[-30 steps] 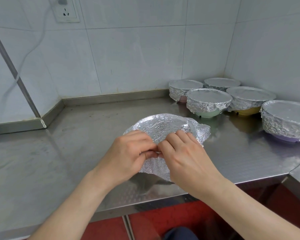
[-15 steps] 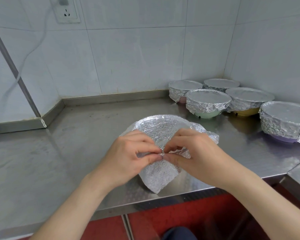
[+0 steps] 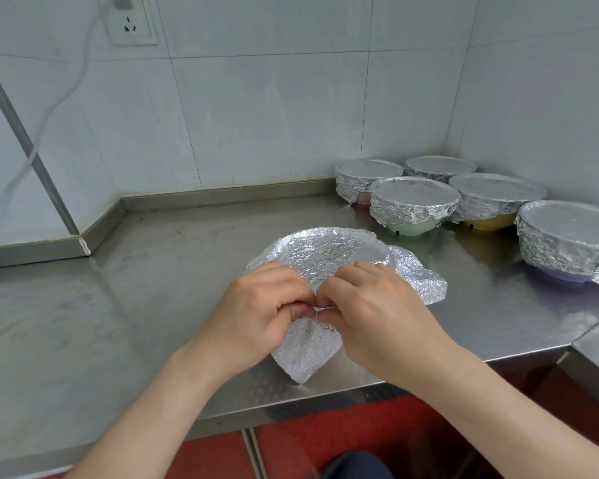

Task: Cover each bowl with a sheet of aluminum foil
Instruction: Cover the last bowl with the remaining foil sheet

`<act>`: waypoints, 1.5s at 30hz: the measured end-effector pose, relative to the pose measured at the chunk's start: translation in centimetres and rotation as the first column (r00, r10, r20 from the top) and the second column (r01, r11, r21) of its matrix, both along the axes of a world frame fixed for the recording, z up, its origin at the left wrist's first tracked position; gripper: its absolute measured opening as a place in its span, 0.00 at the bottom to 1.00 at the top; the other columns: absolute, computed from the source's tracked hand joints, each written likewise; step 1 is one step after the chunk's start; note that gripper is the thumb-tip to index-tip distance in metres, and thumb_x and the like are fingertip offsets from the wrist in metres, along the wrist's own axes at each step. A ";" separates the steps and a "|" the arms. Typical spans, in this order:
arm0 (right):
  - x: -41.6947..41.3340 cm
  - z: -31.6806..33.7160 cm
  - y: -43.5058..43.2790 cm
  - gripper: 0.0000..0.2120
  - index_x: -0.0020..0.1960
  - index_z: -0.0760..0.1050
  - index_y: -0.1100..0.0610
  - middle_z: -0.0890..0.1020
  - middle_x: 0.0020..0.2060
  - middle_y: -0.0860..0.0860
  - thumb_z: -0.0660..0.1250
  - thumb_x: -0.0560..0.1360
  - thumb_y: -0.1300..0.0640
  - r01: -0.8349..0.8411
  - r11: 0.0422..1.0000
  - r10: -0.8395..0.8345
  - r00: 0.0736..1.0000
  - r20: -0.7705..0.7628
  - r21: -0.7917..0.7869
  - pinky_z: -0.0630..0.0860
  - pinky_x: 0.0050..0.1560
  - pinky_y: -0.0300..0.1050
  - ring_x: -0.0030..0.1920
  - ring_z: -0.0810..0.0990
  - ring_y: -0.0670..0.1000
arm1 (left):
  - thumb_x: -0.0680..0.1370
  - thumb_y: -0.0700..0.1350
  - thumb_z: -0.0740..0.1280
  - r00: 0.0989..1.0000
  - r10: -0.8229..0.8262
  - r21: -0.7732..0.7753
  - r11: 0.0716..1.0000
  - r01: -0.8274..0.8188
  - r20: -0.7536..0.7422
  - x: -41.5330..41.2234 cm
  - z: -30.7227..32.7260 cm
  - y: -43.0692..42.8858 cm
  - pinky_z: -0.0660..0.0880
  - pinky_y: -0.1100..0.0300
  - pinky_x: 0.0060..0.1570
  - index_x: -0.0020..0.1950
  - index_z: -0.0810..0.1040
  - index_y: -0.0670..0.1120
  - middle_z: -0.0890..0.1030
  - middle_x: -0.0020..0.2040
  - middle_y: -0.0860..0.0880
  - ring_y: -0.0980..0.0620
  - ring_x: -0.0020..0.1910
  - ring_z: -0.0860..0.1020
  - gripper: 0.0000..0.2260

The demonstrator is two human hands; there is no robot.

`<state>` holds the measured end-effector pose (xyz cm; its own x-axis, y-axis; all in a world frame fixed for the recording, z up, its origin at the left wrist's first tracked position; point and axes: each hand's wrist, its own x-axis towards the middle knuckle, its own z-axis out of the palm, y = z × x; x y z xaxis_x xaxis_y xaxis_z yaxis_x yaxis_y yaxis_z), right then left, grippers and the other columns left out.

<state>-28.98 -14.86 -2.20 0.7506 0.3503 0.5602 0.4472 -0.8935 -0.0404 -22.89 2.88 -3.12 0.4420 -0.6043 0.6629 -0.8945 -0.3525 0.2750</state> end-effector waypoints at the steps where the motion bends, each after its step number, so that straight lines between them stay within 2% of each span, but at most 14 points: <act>1: -0.4 0.4 0.1 0.07 0.41 0.77 0.52 0.77 0.34 0.47 0.66 0.72 0.49 -0.021 0.999 0.023 0.998 -0.056 0.049 0.72 0.35 0.46 0.36 0.76 0.53 | 0.72 0.45 0.72 1.000 -0.003 0.004 1.000 0.003 -0.027 0.0 0.1 0.2 0.74 0.59 0.43 0.43 0.83 0.47 0.80 0.40 0.55 0.56 0.41 0.76 0.03; 3: -0.9 1.8 -0.5 0.10 0.45 0.79 0.49 0.79 0.38 0.45 0.63 0.75 0.44 -0.060 0.980 0.101 0.971 -0.217 0.189 0.73 0.42 0.45 0.41 0.77 0.48 | 0.72 0.47 0.72 0.994 0.015 -0.011 1.000 -0.017 -0.107 -0.1 0.4 0.8 0.74 0.62 0.46 0.43 0.85 0.47 0.80 0.42 0.57 0.59 0.43 0.78 0.05; 4: -1.1 2.4 -1.1 0.08 0.46 0.80 0.49 0.79 0.40 0.44 0.65 0.76 0.46 -0.070 0.963 0.146 0.948 -0.283 0.261 0.73 0.45 0.42 0.43 0.77 0.45 | 0.72 0.50 0.70 0.990 0.031 -0.027 0.999 -0.035 -0.141 -0.2 0.6 1.1 0.74 0.65 0.49 0.44 0.85 0.48 0.81 0.44 0.58 0.61 0.45 0.78 0.08; 6: -1.1 3.3 -2.4 0.03 0.45 0.82 0.51 0.81 0.40 0.44 0.70 0.75 0.54 -0.061 0.941 0.162 0.945 -0.285 0.334 0.72 0.47 0.38 0.43 0.78 0.43 | 0.72 0.54 0.68 0.982 0.057 -0.072 0.995 -0.071 -0.182 -0.5 0.7 1.4 0.71 0.71 0.51 0.45 0.86 0.49 0.81 0.46 0.59 0.61 0.49 0.79 0.11; 9: -0.8 3.3 -3.4 0.01 0.42 0.83 0.51 0.81 0.38 0.43 0.73 0.72 0.55 -0.009 0.923 0.142 0.936 -0.321 0.384 0.73 0.47 0.37 0.42 0.78 0.42 | 0.71 0.57 0.69 0.972 0.085 -0.114 0.987 -0.112 -0.218 -1.2 0.5 0.4 0.70 0.71 0.48 0.44 0.86 0.52 0.80 0.44 0.58 0.60 0.48 0.78 0.11; 12: -0.6 2.4 -3.3 0.02 0.41 0.83 0.50 0.80 0.37 0.44 0.76 0.70 0.53 -0.010 0.939 0.128 0.938 -0.322 0.344 0.74 0.44 0.40 0.40 0.77 0.44 | 0.69 0.58 0.72 0.974 0.092 -0.108 0.987 -0.117 -0.208 -1.6 -0.2 -1.2 0.71 0.70 0.44 0.43 0.86 0.52 0.79 0.43 0.58 0.61 0.45 0.77 0.11; 16: -0.3 1.4 -3.1 0.02 0.42 0.82 0.52 0.79 0.37 0.47 0.74 0.71 0.54 -0.041 0.963 0.103 0.969 -0.223 0.267 0.74 0.44 0.46 0.39 0.75 0.46 | 0.68 0.51 0.75 0.972 0.109 -0.171 0.974 -0.145 -0.209 -1.6 -0.8 -1.9 0.71 0.67 0.42 0.43 0.86 0.52 0.78 0.42 0.57 0.59 0.43 0.77 0.07; 20: -0.1 0.6 -2.7 0.05 0.40 0.79 0.54 0.77 0.35 0.48 0.68 0.69 0.53 -0.069 0.989 0.081 0.993 -0.091 0.135 0.74 0.35 0.49 0.38 0.75 0.52 | 0.68 0.48 0.75 0.982 0.106 -0.181 0.974 -0.134 -0.157 -1.7 -0.8 -2.0 0.70 0.68 0.41 0.43 0.86 0.51 0.78 0.39 0.57 0.58 0.41 0.76 0.06; 24: -0.1 -0.2 -1.8 0.03 0.39 0.77 0.54 0.76 0.33 0.49 0.71 0.67 0.57 -0.042 0.998 0.042 0.999 -0.007 0.038 0.75 0.30 0.49 0.35 0.75 0.55 | 0.68 0.44 0.75 0.992 0.086 -0.163 0.981 -0.101 -0.095 -1.5 -0.5 -1.8 0.71 0.65 0.40 0.39 0.85 0.47 0.78 0.36 0.55 0.56 0.39 0.75 0.02; 28: -0.8 0.1 -0.9 0.03 0.42 0.79 0.53 0.77 0.35 0.48 0.70 0.69 0.54 -0.048 0.994 0.052 0.998 -0.040 0.095 0.75 0.32 0.49 0.38 0.77 0.54 | 0.67 0.45 0.75 0.990 0.044 -0.092 0.994 -0.056 -0.135 -1.1 0.3 -0.8 0.71 0.66 0.41 0.38 0.85 0.47 0.79 0.37 0.56 0.59 0.40 0.76 0.03; 32: -1.0 1.5 -2.1 0.07 0.52 0.80 0.49 0.77 0.45 0.45 0.70 0.75 0.50 -0.083 0.972 0.131 0.968 -0.215 0.219 0.72 0.49 0.44 0.49 0.74 0.47 | 0.66 0.51 0.75 0.968 0.098 -0.048 0.993 -0.112 -0.232 -0.3 1.0 1.1 0.71 0.71 0.49 0.42 0.86 0.55 0.81 0.45 0.60 0.61 0.47 0.78 0.06; 34: -1.0 1.8 -3.2 0.06 0.50 0.82 0.49 0.77 0.44 0.44 0.71 0.74 0.52 -0.071 0.972 0.121 0.969 -0.216 0.223 0.71 0.49 0.42 0.48 0.74 0.45 | 0.66 0.52 0.75 0.960 0.090 -0.071 0.991 -0.112 -0.264 -0.3 1.2 1.6 0.70 0.71 0.52 0.43 0.86 0.56 0.81 0.46 0.61 0.60 0.49 0.79 0.07; 37: -1.0 1.7 -3.7 0.03 0.45 0.82 0.49 0.78 0.42 0.44 0.73 0.72 0.55 -0.055 0.969 0.116 0.962 -0.247 0.242 0.72 0.47 0.41 0.44 0.74 0.42 | 0.68 0.50 0.75 0.973 0.041 -0.095 0.993 -0.064 -0.226 -0.5 1.1 1.1 0.72 0.66 0.48 0.43 0.87 0.53 0.82 0.41 0.59 0.56 0.46 0.79 0.06; 45: -0.6 0.9 -3.2 0.01 0.40 0.80 0.53 0.78 0.37 0.46 0.71 0.70 0.56 -0.107 0.981 0.128 0.984 -0.122 0.160 0.68 0.42 0.39 0.40 0.75 0.48 | 0.68 0.46 0.75 0.980 -0.016 -0.183 0.983 -0.021 -0.197 -0.1 -0.1 0.5 0.74 0.62 0.45 0.42 0.87 0.48 0.82 0.40 0.57 0.55 0.43 0.79 0.05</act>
